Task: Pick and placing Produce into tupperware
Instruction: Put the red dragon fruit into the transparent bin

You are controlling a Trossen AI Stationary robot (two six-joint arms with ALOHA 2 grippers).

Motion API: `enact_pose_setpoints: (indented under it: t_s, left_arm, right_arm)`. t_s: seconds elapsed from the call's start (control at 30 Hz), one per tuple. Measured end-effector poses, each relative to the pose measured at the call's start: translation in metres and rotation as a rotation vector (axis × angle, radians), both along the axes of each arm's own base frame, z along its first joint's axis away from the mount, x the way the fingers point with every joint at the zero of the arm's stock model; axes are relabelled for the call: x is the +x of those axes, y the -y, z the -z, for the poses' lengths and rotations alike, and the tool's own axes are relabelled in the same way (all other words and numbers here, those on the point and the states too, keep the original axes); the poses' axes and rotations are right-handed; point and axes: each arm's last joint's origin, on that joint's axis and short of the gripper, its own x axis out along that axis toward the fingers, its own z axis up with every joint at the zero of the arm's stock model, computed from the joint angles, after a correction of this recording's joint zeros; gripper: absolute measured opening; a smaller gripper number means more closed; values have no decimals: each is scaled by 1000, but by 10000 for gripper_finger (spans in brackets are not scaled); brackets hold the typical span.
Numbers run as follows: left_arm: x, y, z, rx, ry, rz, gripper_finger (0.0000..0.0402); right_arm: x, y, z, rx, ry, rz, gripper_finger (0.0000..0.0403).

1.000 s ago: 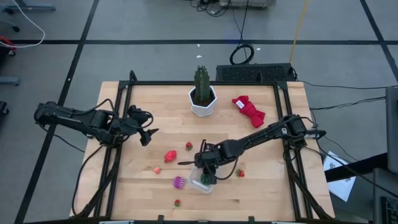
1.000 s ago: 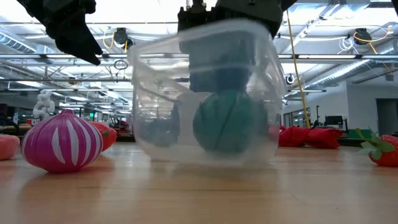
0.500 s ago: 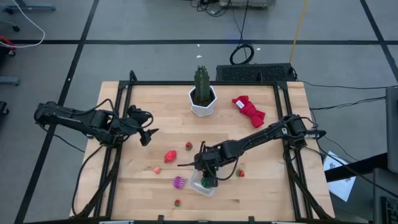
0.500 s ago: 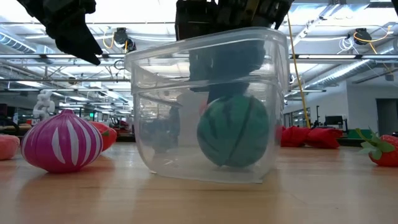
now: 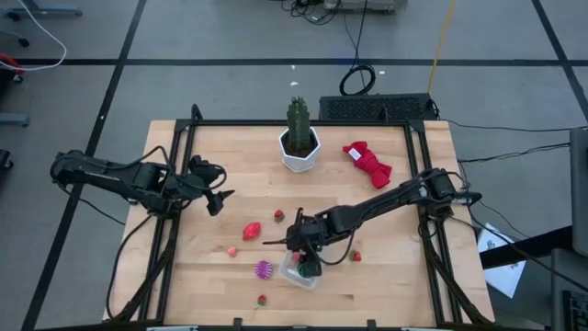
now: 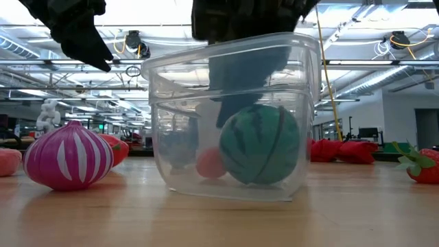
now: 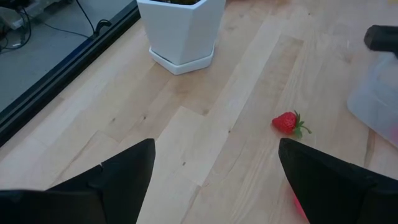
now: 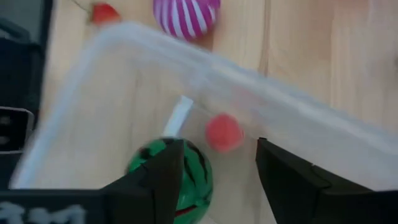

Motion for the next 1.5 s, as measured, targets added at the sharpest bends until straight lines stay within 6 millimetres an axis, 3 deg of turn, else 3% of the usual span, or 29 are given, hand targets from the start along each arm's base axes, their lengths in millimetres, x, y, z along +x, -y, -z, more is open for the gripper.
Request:
enact_pose_setpoints:
  t_s: [0.37, 0.63, 0.9, 1.03, 1.2, 1.37, 1.5]
  left_arm:
    - [0, 0, 0, -1, 1, -1, 349]
    - [3, 3, 1, -9, -1, 13, 349]
    - [45, 24, 17, 34, -10, 121, 349]
    - [75, 37, 36, 84, -37, 188, 349]
    - [99, 43, 67, 76, -108, 167, 349]
    - [100, 42, 90, -96, -241, 134, 349]
    - [92, 40, 96, -225, -323, 46, 349]
  right_arm:
    - [-16, -6, -49, 66, 117, -67, 196]
    - [-53, -15, -101, -7, 216, -92, 196]
    - [-97, -23, -146, -177, 401, -75, 196]
    - [-114, -21, -151, -185, 432, -79, 196]
    - [-126, -14, -142, -184, 432, -73, 196]
    - [-134, -9, -128, -194, 413, -71, 196]
    - [-138, -5, -119, -201, 404, -71, 196]
